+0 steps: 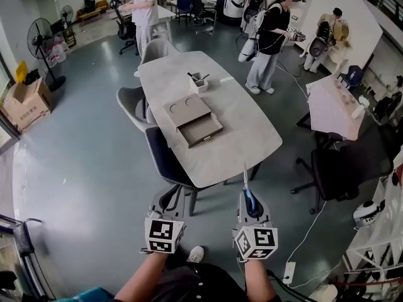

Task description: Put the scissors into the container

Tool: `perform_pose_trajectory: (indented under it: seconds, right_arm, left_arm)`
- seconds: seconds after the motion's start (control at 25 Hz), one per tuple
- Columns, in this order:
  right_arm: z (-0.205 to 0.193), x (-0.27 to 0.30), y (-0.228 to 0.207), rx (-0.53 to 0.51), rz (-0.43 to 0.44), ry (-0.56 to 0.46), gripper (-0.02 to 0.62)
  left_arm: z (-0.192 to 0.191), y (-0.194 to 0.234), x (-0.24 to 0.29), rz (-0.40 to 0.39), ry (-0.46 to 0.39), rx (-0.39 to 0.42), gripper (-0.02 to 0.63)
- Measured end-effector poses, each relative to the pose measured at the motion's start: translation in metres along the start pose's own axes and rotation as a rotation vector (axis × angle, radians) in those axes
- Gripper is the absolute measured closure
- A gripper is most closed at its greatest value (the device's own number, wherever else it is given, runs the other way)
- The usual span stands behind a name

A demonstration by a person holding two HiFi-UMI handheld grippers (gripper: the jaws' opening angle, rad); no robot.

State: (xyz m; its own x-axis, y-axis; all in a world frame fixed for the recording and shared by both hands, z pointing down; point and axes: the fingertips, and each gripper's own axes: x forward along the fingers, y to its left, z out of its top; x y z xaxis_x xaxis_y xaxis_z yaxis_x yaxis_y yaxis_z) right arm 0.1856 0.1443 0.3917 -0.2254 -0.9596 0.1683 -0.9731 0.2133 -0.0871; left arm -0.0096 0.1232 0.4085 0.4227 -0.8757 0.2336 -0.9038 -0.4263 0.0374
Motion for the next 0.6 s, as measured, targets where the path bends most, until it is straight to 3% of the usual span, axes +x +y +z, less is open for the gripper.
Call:
perform_pose_trajectory:
  seconds: [0.28, 0.6]
  right_arm:
    - [0.002, 0.037, -0.01, -0.013, 0.013, 0.01, 0.554]
    - [0.013, 0.111, -0.03, -0.028, 0.007, 0.013, 0.554]
  left_arm:
    - [0.003, 0.014, 0.036, 0.011, -0.007, -0.015, 0.569]
    - [0.021, 0.039, 0.11, -0.008, -0.022, -0.013, 0.569]
